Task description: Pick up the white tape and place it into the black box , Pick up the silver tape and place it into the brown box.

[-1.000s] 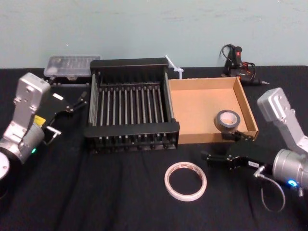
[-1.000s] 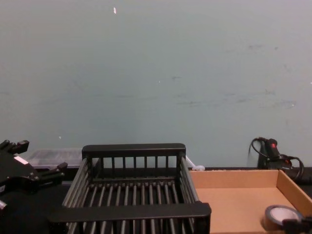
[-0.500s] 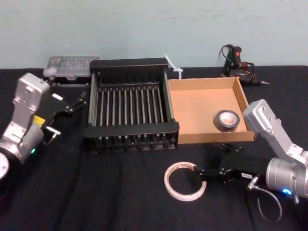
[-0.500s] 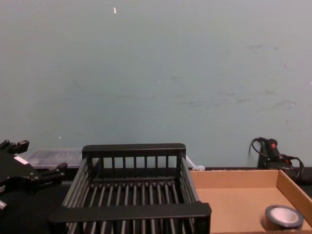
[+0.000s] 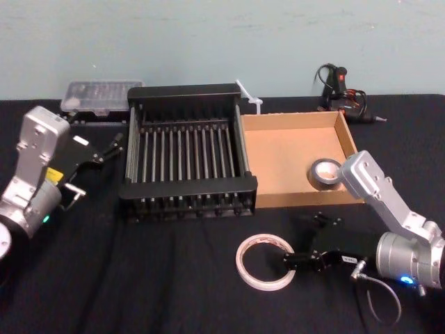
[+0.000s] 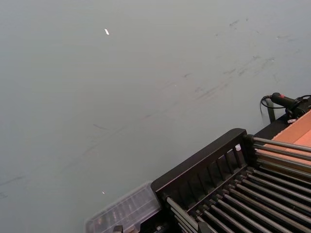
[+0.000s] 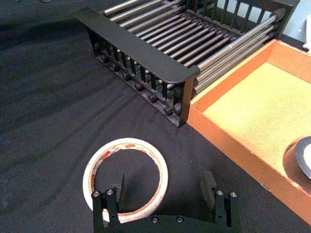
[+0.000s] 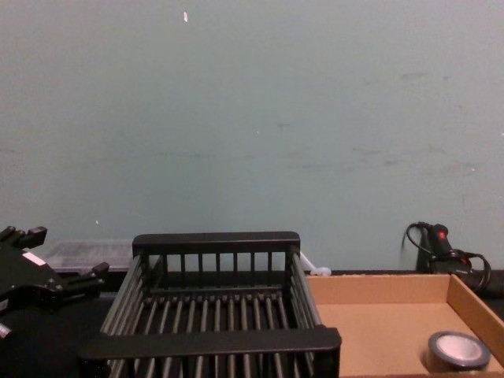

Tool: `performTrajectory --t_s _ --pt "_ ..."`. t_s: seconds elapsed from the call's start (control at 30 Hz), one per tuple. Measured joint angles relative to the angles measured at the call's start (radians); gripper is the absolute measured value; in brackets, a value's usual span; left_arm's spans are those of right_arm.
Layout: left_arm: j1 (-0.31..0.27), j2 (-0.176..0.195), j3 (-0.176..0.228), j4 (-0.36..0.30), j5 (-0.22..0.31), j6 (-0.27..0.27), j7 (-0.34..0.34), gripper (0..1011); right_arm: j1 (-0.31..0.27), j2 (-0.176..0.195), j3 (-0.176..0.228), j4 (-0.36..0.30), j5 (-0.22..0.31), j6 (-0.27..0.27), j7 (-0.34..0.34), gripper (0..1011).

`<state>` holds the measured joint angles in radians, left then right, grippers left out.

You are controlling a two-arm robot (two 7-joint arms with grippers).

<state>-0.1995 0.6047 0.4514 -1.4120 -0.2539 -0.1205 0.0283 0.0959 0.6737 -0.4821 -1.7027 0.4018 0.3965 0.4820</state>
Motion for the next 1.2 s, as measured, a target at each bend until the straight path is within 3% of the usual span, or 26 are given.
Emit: performTrajectory --t_s 0.43,1.2 --pt "0.000 0.000 0.000 0.000 0.000 0.000 0.000 1001 0.027 -0.020 -0.032 0.038 -0.029 0.000 0.013 1002" --pt "0.000 0.000 0.000 0.000 0.000 0.000 0.000 1001 0.058 -0.066 -0.045 0.097 -0.052 0.010 0.010 1002"
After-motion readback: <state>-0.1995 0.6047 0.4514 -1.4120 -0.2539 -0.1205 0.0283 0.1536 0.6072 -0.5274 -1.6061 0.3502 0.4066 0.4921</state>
